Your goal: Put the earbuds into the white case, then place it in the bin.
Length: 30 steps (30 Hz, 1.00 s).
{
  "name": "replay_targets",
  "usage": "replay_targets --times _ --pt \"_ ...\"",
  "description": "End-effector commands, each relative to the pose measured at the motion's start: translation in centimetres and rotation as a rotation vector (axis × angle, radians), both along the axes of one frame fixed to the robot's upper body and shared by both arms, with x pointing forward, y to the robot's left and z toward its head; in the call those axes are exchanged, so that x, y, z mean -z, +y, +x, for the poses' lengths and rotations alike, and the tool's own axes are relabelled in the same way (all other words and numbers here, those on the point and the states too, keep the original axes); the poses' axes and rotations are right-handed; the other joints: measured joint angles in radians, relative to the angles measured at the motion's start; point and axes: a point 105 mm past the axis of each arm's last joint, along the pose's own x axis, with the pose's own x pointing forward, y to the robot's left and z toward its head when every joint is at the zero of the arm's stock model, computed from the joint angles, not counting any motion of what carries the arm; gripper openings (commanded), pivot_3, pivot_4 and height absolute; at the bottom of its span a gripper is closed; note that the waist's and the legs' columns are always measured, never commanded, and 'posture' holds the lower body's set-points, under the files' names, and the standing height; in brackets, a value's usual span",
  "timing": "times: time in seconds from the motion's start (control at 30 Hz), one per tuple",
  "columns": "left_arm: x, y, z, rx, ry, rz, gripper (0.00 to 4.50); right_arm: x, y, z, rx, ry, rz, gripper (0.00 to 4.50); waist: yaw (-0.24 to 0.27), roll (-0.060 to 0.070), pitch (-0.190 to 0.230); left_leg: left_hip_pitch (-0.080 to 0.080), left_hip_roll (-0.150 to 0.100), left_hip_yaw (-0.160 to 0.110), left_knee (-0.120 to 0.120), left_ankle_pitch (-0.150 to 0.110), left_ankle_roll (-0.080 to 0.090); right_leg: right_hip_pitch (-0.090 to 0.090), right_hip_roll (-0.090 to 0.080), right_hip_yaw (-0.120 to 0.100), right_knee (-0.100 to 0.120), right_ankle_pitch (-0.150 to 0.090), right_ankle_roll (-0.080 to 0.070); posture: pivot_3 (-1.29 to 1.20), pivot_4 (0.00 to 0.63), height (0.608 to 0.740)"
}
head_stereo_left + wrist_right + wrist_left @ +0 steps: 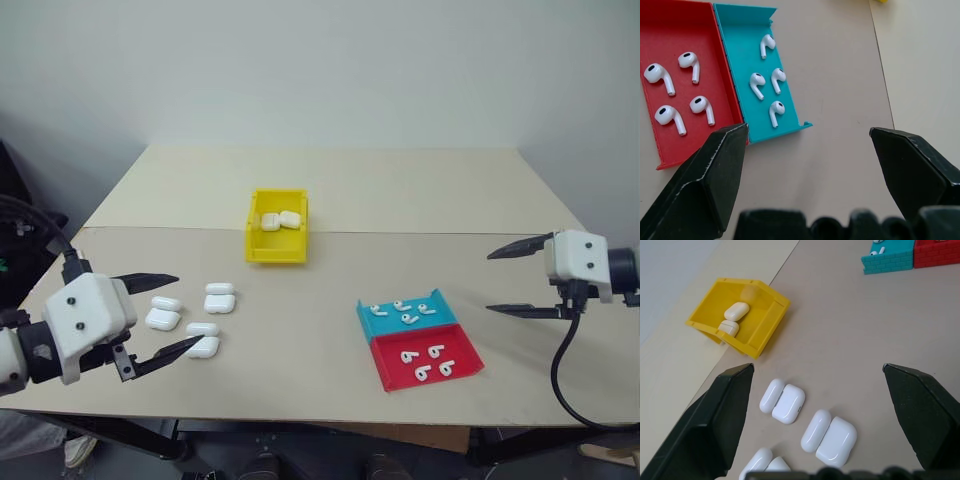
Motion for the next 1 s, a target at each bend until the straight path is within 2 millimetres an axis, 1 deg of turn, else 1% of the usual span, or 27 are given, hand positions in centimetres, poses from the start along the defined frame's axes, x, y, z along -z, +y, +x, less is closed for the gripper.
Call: replay_targets --times 0.03,0.13,0.23,0.37,0.43,0.57,0.73,0.77,0.83,0.93,1.0 --pt "-0.5 0.0 -0.1 -0.013 -0.01 0.008 4.5 -0.8 0.1 0.1 -0.009 -0.041 -0.012 4.48 0.0 0.0 0.0 0.0 0.0 0.0 0.0 0.0 0.0 0.0 0.0 0.0 0.0 0.0 0.0 0.0 0.15 0.74" --pt "-0.7 -0.1 -0.2 -0.026 -0.033 0.006 4.5 -0.7 0.0 0.2 -0.005 -0.047 -0.019 4.48 0.0 0.0 0.0 0.0 0.0 0.0 0.0 0.0 0.0 0.0 0.0 0.0 0.0 0.0 0.0 0.0 0.15 0.74" --pt "-0.4 -0.1 -0.3 -0.036 -0.03 0.019 4.5 -0.7 0.0 0.2 -0.007 -0.045 -0.021 4.48 0.0 0.0 0.0 0.0 0.0 0.0 0.0 0.0 0.0 0.0 0.0 0.0 0.0 0.0 0.0 0.0 0.15 0.74" --pt "-1.0 -1.0 -0.7 -0.05 -0.07 -0.076 4.5 -0.7 0.0 0.2 -0.009 -0.044 -0.025 4.48 0.0 0.0 0.0 0.0 0.0 0.0 0.0 0.0 0.0 0.0 0.0 0.0 0.0 0.0 0.0 0.0 0.15 0.74" --pt "-1.1 -1.4 -0.7 -0.081 -0.109 -0.084 4.5 -0.7 0.0 0.2 -0.01 -0.042 -0.025 4.48 0.0 0.0 0.0 0.0 0.0 0.0 0.0 0.0 0.0 0.0 0.0 0.0 0.0 0.001 0.001 0.0 0.15 0.74" --pt "-0.9 -2.0 -1.1 -0.162 -0.133 -0.099 4.5 -0.5 0.0 0.4 -0.008 -0.038 -0.036 4.48 -0.001 0.0 0.0 0.0 0.0 0.0 0.0 0.0 0.0 0.001 0.0 0.0 0.0 0.001 0.001 0.0 0.15 0.74" --pt "-0.6 -1.9 -1.3 -0.227 -0.113 -0.082 4.5 -0.2 0.0 -0.1 -0.009 -0.018 -0.04 4.48 0.0 0.0 0.0 0.0 0.0 0.0 0.0 0.0 0.0 0.0 0.0 0.0 0.0 0.001 0.001 0.0 0.15 0.74" --pt "-0.4 -1.8 -1.2 -0.25 -0.093 -0.08 4.5 0.1 -0.1 -0.1 -0.007 -0.01 -0.041 4.48 0.0 -0.001 0.0 0.0 0.0 0.0 0.0 0.0 0.0 0.001 0.0 0.0 0.0 0.001 0.001 0.0 0.15 0.74" --pt "0.7 -0.9 -1.3 -0.322 0.028 -0.031 4.5 0.7 0.0 -0.2 -0.006 0.005 -0.044 4.48 0.001 -0.001 0.0 0.001 0.0 0.0 0.001 0.0 0.0 0.001 0.0 0.0 0.0 0.0 -0.001 0.0 0.15 0.74" --pt "2.1 1.8 -1.2 -0.506 0.196 0.063 4.5 1.3 0.5 -0.2 -0.016 0.019 -0.034 4.48 0.001 -0.001 0.0 0.001 0.0 0.0 0.001 0.0 0.0 0.001 0.0 0.0 0.0 -0.001 -0.001 0.0 0.15 0.74" --pt "2.3 3.5 -0.6 -0.616 0.296 0.031 4.5 1.4 0.8 -0.1 -0.021 0.019 -0.029 4.48 0.0 -0.001 0.0 0.001 0.0 0.0 0.001 0.0 0.0 0.0 0.0 0.0 0.001 -0.001 -0.001 0.0 0.15 0.74"
